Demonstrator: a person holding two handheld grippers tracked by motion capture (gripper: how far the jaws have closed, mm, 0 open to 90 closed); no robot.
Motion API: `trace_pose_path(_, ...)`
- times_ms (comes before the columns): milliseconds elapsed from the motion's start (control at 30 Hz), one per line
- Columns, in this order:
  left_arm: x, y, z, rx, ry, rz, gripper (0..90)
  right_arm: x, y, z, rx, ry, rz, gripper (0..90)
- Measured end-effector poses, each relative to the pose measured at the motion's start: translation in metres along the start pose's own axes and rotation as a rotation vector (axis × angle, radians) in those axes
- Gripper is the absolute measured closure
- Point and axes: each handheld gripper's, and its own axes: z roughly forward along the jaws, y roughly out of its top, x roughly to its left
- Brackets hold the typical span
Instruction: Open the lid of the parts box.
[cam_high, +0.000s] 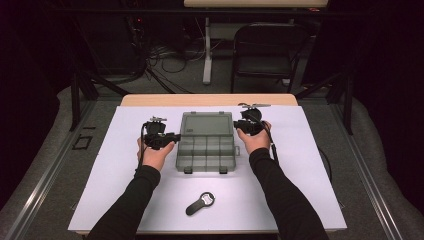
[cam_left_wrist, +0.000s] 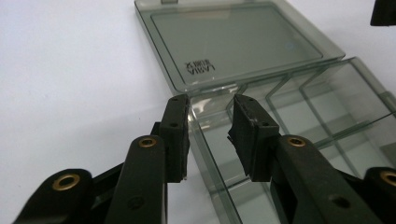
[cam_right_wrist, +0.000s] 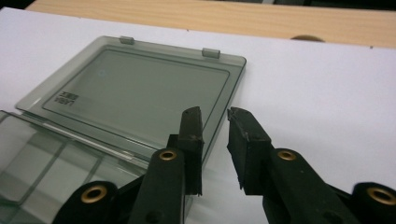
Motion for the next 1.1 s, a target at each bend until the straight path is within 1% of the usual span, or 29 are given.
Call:
trace_pose_path(33,-0.001,0.001,-0.004,-0.015,-0.004,0.002,65.1,0.001,0.001,-0.005,-0.008,0.011,-0.008,70.3)
trace_pose_path(67,-0.001,0.001,-0.004,-0.015,-0.004,0.002,64.5,0.002,0.002,-0.008,-0.010,0.007,-0.020,68.8)
trace_pose_path(100,-0.001,0.001,-0.006,-0.020,-0.011,0.007,64.5,0.002,0.002,-0.008,-0.010,0.007,-0.020,68.8)
trace_pose_path(133,-0.002,0.001,-0.010,-0.037,-0.015,0.018,61.7,0.005,0.002,-0.015,-0.021,0.003,-0.051,65.6)
trace_pose_path(167,-0.003,0.001,-0.013,-0.044,-0.015,0.033,59.8,0.006,0.002,-0.019,-0.027,0.009,-0.054,64.2)
trace_pose_path(267,-0.005,0.001,-0.022,-0.080,-0.022,0.043,53.0,0.009,0.002,-0.031,-0.051,0.036,-0.056,58.3)
trace_pose_path(300,-0.005,0.001,-0.022,-0.080,-0.022,0.043,50.8,0.010,0.002,-0.035,-0.064,0.048,-0.060,57.2)
trace_pose_path(333,-0.007,0.001,-0.029,-0.104,-0.022,0.063,48.8,0.011,0.001,-0.040,-0.077,0.055,-0.066,56.0)
trace_pose_path(367,-0.007,0.001,-0.029,-0.104,-0.022,0.063,47.0,0.011,0.000,-0.045,-0.092,0.055,-0.077,55.0)
trace_pose_path(433,-0.009,0.000,-0.037,-0.121,-0.031,0.081,44.9,0.013,-0.001,-0.054,-0.106,0.063,-0.079,51.9)
trace_pose_path(500,-0.010,0.000,-0.044,-0.140,-0.044,0.087,43.5,0.014,-0.003,-0.063,-0.129,0.070,-0.086,49.3)
trace_pose_path(533,-0.012,-0.002,-0.052,-0.164,-0.056,0.100,43.4,0.014,-0.004,-0.068,-0.141,0.077,-0.090,48.6)
trace_pose_path(567,-0.013,-0.003,-0.055,-0.174,-0.057,0.108,43.3,0.014,-0.006,-0.073,-0.150,0.081,-0.096,46.9)
trace_pose_path(600,-0.013,-0.003,-0.055,-0.174,-0.057,0.108,42.7,0.015,-0.008,-0.077,-0.155,0.082,-0.111,45.6)
trace_pose_path(633,-0.013,-0.005,-0.062,-0.185,-0.064,0.119,42.7,0.016,-0.009,-0.081,-0.160,0.080,-0.122,44.7)
trace_pose_path(667,-0.013,-0.006,-0.065,-0.190,-0.066,0.122,42.7,0.016,-0.011,-0.085,-0.162,0.077,-0.139,43.0)
trace_pose_path(733,-0.013,-0.007,-0.068,-0.191,-0.067,0.123,42.6,0.018,-0.014,-0.092,-0.162,0.077,-0.152,42.7)
trace_pose_path(767,-0.013,-0.008,-0.070,-0.194,-0.070,0.124,42.6,0.018,-0.014,-0.092,-0.162,0.077,-0.152,42.7)
trace_pose_path(800,-0.013,-0.009,-0.073,-0.201,-0.076,0.122,41.9,0.018,-0.018,-0.100,-0.171,0.079,-0.169,42.4)
trace_pose_path(833,-0.012,-0.010,-0.076,-0.207,-0.079,0.125,41.7,0.019,-0.021,-0.103,-0.182,0.083,-0.174,42.7)
trace_pose_path(867,-0.012,-0.011,-0.078,-0.211,-0.084,0.128,41.7,0.019,-0.021,-0.103,-0.182,0.083,-0.174,42.7)
trace_pose_path(900,-0.012,-0.013,-0.081,-0.212,-0.087,0.130,41.0,0.019,-0.024,-0.106,-0.180,0.093,-0.176,43.2)
trace_pose_path(933,-0.011,-0.015,-0.084,-0.219,-0.098,0.139,40.5,0.019,-0.030,-0.112,-0.184,0.099,-0.184,43.4)
trace_pose_path(967,-0.011,-0.019,-0.088,-0.232,-0.104,0.156,40.2,0.020,-0.034,-0.114,-0.175,0.094,-0.195,43.3)
trace_pose_path(1033,-0.010,-0.021,-0.091,-0.233,-0.109,0.158,40.4,0.021,-0.041,-0.119,-0.179,0.084,-0.220,43.3)
trace_pose_path(1100,-0.010,-0.026,-0.095,-0.241,-0.121,0.158,41.5,0.021,-0.048,-0.124,-0.182,0.082,-0.223,43.3)
